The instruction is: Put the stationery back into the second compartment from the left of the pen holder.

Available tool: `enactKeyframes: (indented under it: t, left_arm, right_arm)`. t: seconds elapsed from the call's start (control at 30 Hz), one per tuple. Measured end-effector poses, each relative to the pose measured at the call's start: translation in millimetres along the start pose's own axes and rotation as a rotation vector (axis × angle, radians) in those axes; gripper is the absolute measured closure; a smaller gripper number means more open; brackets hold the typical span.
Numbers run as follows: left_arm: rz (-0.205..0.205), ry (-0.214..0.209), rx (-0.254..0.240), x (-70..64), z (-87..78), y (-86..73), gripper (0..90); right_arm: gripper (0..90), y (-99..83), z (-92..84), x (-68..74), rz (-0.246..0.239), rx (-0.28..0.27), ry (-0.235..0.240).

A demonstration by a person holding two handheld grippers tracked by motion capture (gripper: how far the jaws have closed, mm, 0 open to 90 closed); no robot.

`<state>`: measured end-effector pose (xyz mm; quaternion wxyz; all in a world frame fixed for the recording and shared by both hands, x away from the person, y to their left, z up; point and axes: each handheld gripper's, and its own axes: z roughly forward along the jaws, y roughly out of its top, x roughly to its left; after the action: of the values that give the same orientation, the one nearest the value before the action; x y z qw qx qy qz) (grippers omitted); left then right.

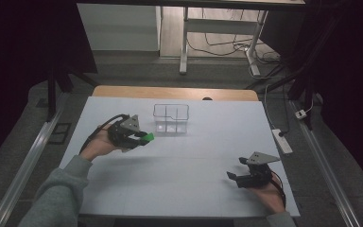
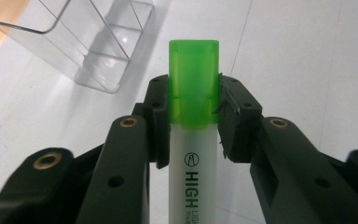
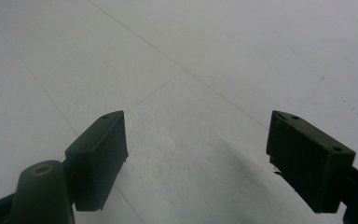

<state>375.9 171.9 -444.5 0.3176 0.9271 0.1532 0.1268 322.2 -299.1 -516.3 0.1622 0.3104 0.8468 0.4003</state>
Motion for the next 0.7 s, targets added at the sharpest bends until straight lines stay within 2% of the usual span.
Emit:
enactKeyframes:
  t: [0.17,0.33,0.57,0.7]
  left_arm:
    - [-0.027,-0.012,-0.051,1.0,-4.0,0.4,67.0]
    - [-0.040,0.014,-0.070,0.8,-5.6,3.4,66.9]
    - [-0.088,0.026,-0.130,3.8,-9.5,3.8,67.0]
    - [-0.109,0.036,-0.149,5.7,-11.0,4.0,66.9]
  right_arm:
    - [19.9,0.0,-0.3,-0.1,-0.001,0.001,-0.002]
    - [19.9,0.0,-0.3,0.0,-0.001,0.001,-0.002]
    - [20.0,-0.2,-0.2,-0.3,-0.003,0.002,-0.003]
    - [19.9,-0.3,0.2,-0.5,-0.004,0.001,-0.001]
